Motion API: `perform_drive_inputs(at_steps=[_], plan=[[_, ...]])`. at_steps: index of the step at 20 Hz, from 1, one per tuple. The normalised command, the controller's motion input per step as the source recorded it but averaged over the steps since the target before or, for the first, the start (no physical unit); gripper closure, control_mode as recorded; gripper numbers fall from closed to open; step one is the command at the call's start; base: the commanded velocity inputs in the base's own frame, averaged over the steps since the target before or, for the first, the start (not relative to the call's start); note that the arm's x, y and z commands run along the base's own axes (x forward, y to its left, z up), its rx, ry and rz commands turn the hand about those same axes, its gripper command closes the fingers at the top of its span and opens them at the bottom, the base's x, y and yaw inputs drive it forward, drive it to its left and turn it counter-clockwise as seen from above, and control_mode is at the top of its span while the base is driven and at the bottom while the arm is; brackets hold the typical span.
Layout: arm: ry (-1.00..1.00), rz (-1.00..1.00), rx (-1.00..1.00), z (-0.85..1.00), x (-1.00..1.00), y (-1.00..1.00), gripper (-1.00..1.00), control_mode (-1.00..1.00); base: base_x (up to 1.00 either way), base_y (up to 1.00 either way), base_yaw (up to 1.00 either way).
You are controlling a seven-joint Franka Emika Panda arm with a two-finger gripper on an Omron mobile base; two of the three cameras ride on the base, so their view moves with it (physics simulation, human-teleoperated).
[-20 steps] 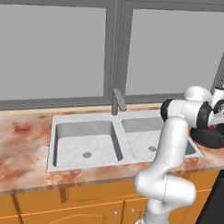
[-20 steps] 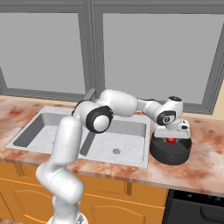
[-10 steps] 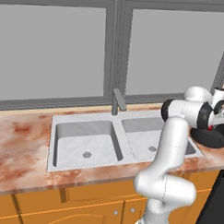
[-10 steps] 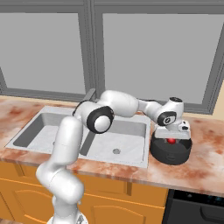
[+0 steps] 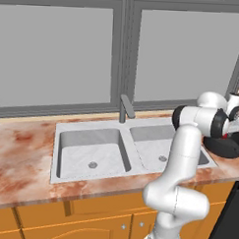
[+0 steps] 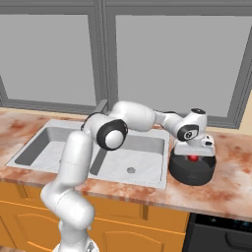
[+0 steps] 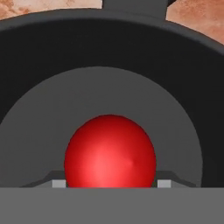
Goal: Dump the tomato from the pot into the sink. Then turn on the water and wash the tomato. Then turn off the water and put the tomato back in the pot.
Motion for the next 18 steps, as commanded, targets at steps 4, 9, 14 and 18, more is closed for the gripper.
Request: perform_drive_inputs(at_steps=[4,9,14,18], plan=[[0.0,0.0,0.0,0.34,-0.08,0.0,-1.0,-1.0,0.0,0.0,0.0],[-0.03,0.0,0.0,0.47,-0.26,0.0,-1.0,-1.0,0.0,0.0,0.0],[-0.13,0.0,0.0,0.63,-0.23,0.0,-1.0,-1.0,0.0,0.0,0.0],[-0.21,0.0,0.0,0.61,-0.2,0.03,-1.0,-1.0,0.0,0.0,0.0]])
